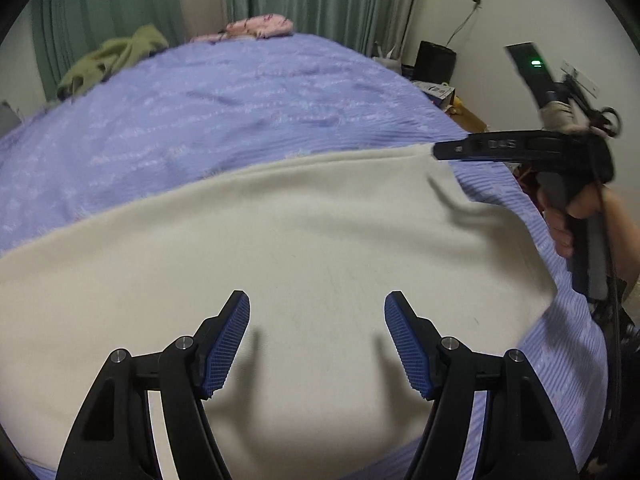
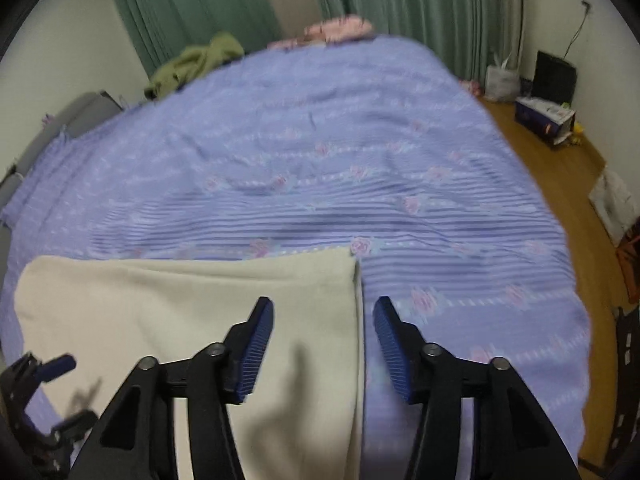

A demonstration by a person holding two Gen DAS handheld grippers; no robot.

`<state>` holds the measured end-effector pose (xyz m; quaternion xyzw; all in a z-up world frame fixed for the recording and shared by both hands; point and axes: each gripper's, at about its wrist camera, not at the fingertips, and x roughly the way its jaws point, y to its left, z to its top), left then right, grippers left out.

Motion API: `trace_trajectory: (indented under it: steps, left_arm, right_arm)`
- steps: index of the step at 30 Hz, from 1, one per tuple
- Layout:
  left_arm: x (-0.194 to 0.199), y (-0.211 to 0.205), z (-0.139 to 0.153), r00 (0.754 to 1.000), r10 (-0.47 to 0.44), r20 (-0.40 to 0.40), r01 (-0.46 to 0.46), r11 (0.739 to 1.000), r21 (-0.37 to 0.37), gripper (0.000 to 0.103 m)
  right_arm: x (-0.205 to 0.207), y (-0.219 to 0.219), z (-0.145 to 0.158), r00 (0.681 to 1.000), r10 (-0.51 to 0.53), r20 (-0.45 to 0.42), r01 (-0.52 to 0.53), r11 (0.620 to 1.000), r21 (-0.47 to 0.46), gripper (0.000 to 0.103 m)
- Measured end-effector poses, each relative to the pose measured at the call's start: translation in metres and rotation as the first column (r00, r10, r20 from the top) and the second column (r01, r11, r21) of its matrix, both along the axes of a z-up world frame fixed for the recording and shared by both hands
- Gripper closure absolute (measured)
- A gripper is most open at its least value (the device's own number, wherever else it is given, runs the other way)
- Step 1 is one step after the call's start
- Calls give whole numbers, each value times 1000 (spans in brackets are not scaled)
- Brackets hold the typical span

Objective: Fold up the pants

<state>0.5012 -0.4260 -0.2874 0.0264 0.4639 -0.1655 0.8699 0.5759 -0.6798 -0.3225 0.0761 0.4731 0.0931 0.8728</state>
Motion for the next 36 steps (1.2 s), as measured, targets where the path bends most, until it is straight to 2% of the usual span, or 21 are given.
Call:
trace_trajectory:
  steps: [1,5,6,7,8,11,12,13,15,16,17,19,21,23,26,29,31,32,34,36]
  left_arm:
    - [2,0,-4,1000,6,-14,-6,1000,-8,34]
    - [3,-3,-13,999,12,-32,-13,1000,-13,34]
    - [3,-3,-14,999,11,-34,-11,1000,-15,35]
    - [2,-4,-16,999,9,-35,-9,1000,-14,35]
    - [1,-5,-17,999,7,-35,-8,1000,-14,35]
    - [1,-8,-21,999,7,-37,-7,1000,-9,35]
    - [1,-8,-23,999,11,-39,-11,1000,-2,35]
    - [2,-9,-24,999,17,-40,-17,1000,9,35]
    - [2,-10,-24,999,20,-36,-19,1000,23,35]
    - [2,-12,-22,999,16,-31,-15,1000,25,34]
    - [1,-12,-20,1000,12,-26,-11,1000,25,34]
    - [-2,-13,-14,1000,-4,-5,4,1000,29,34]
    - [-7,-14,-7,1000,-14,15,13,999,35,34]
    - [-14,-16,0,999,-22,33,21,999,33,32]
    - [-25,-22,7,998,-44,46,43,998,41,31]
    - [-38,-32,8,995,-81,56,76,994,79,30]
    - [-45,-40,6,992,-109,58,102,989,107,29]
    - [-47,-43,5,991,-121,53,115,987,114,29]
    - [-49,-49,2,989,-140,44,133,983,127,29]
    - [-49,-54,0,987,-155,44,147,979,143,29]
  right_arm:
    - [9,2,-7,1000,12,-22,-12,1000,-2,57]
    - [30,10,-28,996,56,-74,-59,997,-39,61]
    - [31,12,-31,994,66,-82,-70,997,-44,69]
    - [31,13,-31,994,71,-81,-76,995,-66,82]
    - [30,16,-26,995,78,-62,-83,992,-93,86]
    - [28,16,-10,997,78,25,-75,992,-107,88]
    - [30,15,-13,997,75,15,-73,992,-103,88]
    - [35,14,-19,998,65,-7,-66,991,-115,84]
    - [41,14,-27,998,48,-27,-52,986,-158,70]
    - [38,11,-25,999,29,-20,-32,985,-169,57]
    - [33,7,-19,1000,6,-7,-7,986,-168,52]
    - [12,-7,-1,998,-44,43,49,990,-134,51]
    - [-18,-22,14,994,-87,67,91,994,-55,48]
    - [-45,-29,19,993,-106,52,106,994,6,48]
    - [-100,-34,16,988,-150,27,149,988,45,48]
    - [-162,-42,7,957,-288,-30,289,944,156,47]
    - [-191,-43,-3,927,-368,-72,374,898,232,46]
    - [-201,-43,-7,914,-396,-94,406,874,267,41]
    - [-219,-38,-22,886,-438,-154,463,808,365,39]
    - [-222,-29,-37,880,-433,-196,474,769,429,39]
